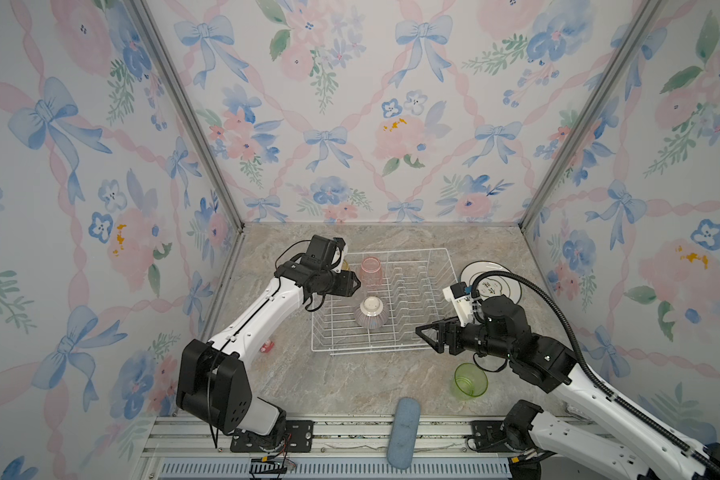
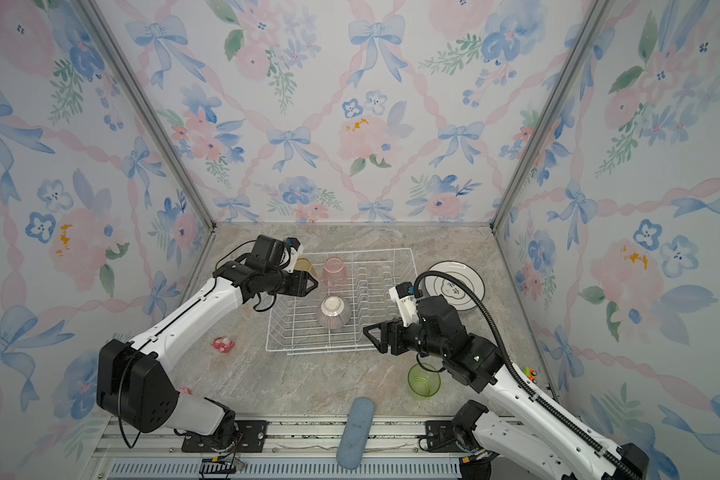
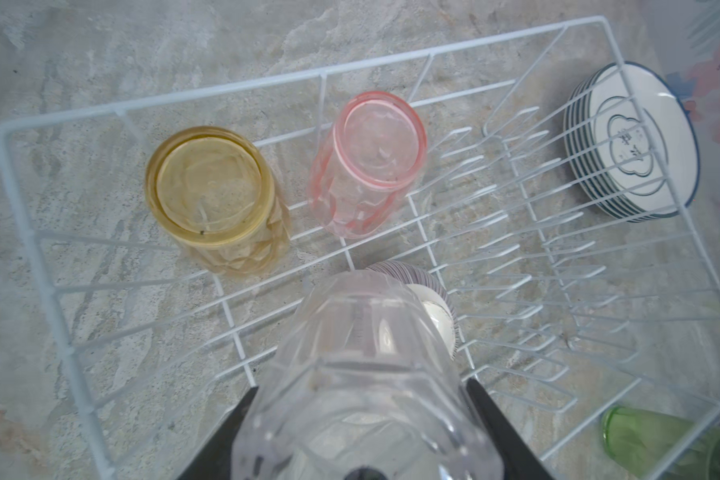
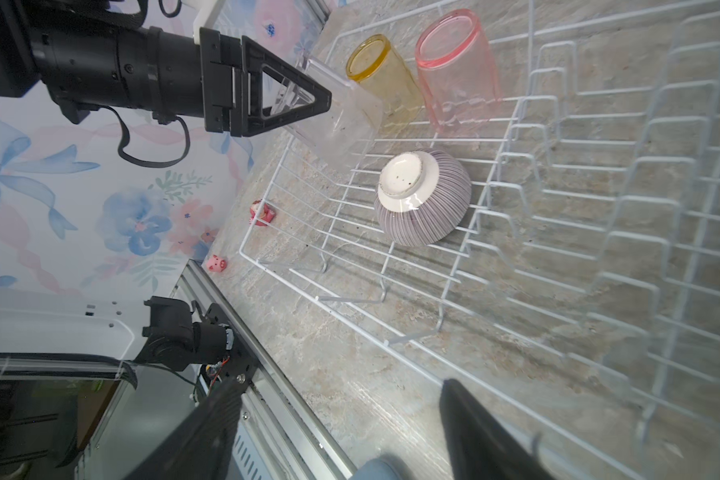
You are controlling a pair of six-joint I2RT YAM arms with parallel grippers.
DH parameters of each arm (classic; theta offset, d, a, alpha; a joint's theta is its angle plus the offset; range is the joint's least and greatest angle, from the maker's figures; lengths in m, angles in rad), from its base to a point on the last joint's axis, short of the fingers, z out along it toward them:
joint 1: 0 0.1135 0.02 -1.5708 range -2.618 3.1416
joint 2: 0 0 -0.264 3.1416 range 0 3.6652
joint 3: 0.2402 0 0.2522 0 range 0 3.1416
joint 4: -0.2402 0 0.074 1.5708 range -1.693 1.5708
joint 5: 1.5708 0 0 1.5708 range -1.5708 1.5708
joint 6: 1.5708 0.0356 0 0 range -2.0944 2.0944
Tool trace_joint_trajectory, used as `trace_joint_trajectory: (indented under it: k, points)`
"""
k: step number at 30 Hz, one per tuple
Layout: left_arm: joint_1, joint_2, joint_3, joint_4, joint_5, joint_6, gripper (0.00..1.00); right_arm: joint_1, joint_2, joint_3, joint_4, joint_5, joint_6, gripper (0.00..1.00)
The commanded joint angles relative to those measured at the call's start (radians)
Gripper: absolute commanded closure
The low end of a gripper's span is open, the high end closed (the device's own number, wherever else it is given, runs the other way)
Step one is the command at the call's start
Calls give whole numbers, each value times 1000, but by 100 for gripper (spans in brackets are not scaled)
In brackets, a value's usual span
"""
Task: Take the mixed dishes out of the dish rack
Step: 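Lift the clear cup with the left gripper toward the approaching right gripper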
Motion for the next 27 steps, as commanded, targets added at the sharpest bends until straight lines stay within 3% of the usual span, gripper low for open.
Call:
trace_joint_trajectory:
  k: [1, 12, 19, 27]
  points:
    - [5, -68, 23, 31, 196, 0, 50, -16, 12, -33, 222, -149, 38, 24]
    - [10, -196, -70, 270, 600, -98, 46, -93, 97, -104, 575, -303, 173, 37]
    - [9, -232, -137, 441, 718, -195, 46, -93, 108, -89, 658, -296, 189, 43]
    - [4, -248, -285, 813, 809, -416, 47, -92, 146, -69, 747, -304, 217, 47]
